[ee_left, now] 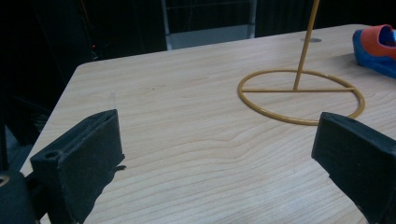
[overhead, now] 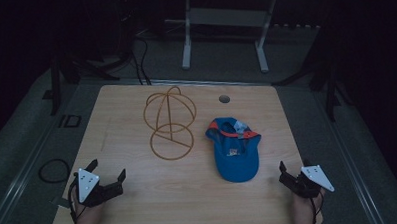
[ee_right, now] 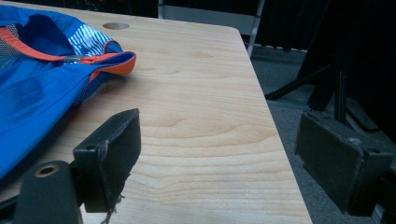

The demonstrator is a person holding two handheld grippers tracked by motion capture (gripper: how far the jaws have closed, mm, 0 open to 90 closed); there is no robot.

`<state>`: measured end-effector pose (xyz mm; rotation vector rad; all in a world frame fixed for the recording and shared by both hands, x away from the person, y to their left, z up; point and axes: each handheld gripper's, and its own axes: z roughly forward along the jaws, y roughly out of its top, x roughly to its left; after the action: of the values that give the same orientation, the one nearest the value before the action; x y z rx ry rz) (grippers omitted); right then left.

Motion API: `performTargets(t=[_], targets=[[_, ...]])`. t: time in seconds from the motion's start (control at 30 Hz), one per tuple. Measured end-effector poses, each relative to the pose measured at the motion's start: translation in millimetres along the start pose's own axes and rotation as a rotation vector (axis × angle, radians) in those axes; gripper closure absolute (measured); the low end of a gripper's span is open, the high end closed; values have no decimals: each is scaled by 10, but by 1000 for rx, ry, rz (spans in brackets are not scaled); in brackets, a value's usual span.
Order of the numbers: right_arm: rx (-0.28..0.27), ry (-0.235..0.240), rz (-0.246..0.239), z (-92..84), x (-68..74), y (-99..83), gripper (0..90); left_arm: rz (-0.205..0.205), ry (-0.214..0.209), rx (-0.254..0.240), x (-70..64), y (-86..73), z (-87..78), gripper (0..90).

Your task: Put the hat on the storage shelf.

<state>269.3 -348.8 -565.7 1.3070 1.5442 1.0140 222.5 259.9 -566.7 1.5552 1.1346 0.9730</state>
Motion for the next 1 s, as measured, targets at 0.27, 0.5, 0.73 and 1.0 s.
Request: performTargets(t=[0.27, 0.5, 0.73, 1.0], targets=[[40, 18, 27, 10, -5, 7, 146, -3, 0, -1, -5, 3, -4, 22], [89, 89, 8, 31, 63, 108, 144, -5, -3, -2, -7, 2, -3, 22], [110, 137, -29, 58, 93, 402, 143, -4, -9, 0, -10, -1, 0, 22], [117, 256, 3, 198, 104, 806, 137, -12, -12, -5, -3, 2, -10, 22]])
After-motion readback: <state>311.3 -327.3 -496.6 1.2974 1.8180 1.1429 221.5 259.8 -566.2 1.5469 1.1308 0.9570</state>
